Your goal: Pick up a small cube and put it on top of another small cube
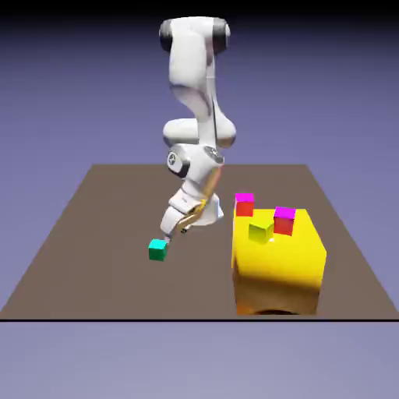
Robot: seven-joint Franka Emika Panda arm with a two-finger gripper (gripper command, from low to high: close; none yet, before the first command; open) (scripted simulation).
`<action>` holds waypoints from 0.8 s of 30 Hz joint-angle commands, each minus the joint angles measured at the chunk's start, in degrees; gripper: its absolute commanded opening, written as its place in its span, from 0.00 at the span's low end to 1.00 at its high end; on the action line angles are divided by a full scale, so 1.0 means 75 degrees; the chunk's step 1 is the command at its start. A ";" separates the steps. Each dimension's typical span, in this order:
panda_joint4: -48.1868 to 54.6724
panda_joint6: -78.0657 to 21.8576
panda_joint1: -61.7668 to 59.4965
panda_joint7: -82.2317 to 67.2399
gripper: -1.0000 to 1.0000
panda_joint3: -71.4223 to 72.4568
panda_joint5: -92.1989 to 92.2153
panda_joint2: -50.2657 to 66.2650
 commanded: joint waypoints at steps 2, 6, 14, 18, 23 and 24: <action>-0.0064 -0.0288 0.0018 -0.0203 0.50 -0.0143 -0.0665 0.0280; -0.0005 -0.0389 -0.0022 -0.0104 0.50 -0.0294 -0.1463 0.0773; 0.0801 0.0509 -0.0425 0.1780 0.50 -0.0596 -0.3577 0.2814; 0.0583 0.0265 -0.0316 0.1269 0.00 -0.0514 -0.3004 0.2261; 0.0036 -0.0343 -0.0042 -0.0008 0.00 -0.0310 -0.1571 0.0877; -0.0073 -0.0465 0.0012 -0.0263 0.00 -0.0269 -0.1285 0.0601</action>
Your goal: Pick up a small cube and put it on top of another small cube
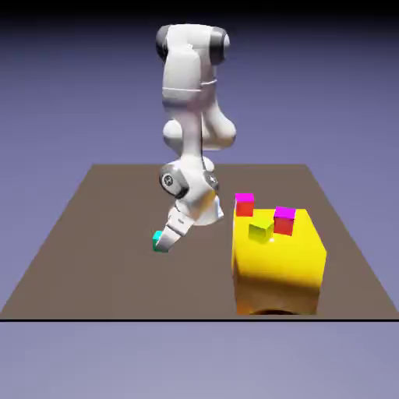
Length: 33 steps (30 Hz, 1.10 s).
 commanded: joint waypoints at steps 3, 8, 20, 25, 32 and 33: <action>0.0236 -0.0143 -0.0057 -0.0004 0.00 0.0202 0.0294 -0.0113; 0.1620 -0.0985 0.0453 -0.1250 0.00 0.1306 0.1602 -0.0425; 0.4513 -0.3027 0.2333 -0.5225 0.00 0.3766 0.4598 -0.1304; 0.4561 -0.3378 0.3275 -0.6826 0.00 0.3977 0.4940 -0.1570; 0.3968 -0.2220 0.3023 -0.6290 1.00 0.3672 0.4096 -0.0873; 0.3968 -0.2220 0.3023 -0.6290 1.00 0.3672 0.4096 -0.0873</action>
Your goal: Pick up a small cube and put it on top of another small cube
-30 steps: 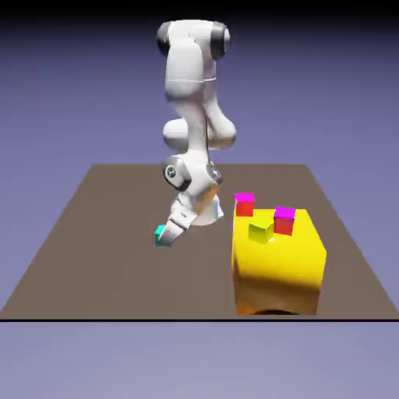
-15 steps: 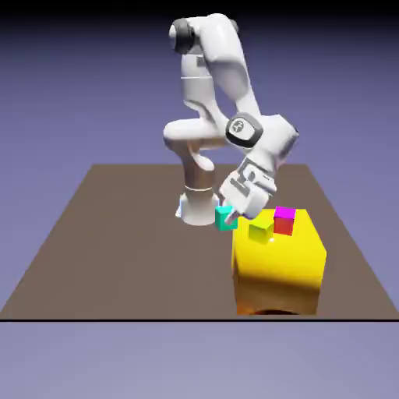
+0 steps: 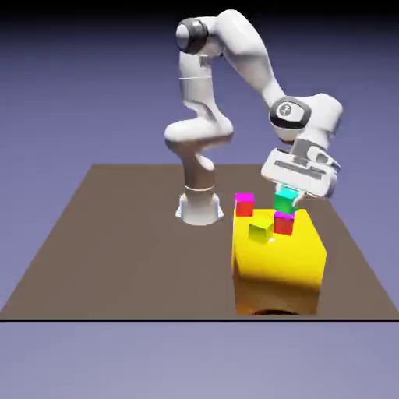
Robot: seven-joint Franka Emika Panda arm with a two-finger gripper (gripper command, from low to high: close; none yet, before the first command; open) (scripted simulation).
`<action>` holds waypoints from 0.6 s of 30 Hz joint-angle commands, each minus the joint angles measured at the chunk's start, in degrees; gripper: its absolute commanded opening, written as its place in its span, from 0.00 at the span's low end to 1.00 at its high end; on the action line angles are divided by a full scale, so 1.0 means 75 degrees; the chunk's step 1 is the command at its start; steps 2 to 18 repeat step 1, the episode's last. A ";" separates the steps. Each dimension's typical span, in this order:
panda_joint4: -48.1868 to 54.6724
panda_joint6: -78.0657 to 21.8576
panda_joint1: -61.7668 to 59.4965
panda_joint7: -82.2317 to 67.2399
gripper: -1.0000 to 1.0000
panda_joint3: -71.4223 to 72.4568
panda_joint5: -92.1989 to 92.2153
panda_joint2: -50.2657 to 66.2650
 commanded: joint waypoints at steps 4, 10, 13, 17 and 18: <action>0.0149 -0.0332 0.0089 -0.0176 1.00 0.0074 0.0231 -0.0205; 0.0149 -0.0332 0.0089 -0.0176 1.00 0.0074 0.0231 -0.0205; 0.0149 -0.0332 0.0089 -0.0176 1.00 0.0074 0.0231 -0.0205; 0.0149 -0.0332 0.0089 -0.0176 1.00 0.0074 0.0231 -0.0205; 0.0149 -0.0332 0.0089 -0.0176 1.00 0.0074 0.0231 -0.0205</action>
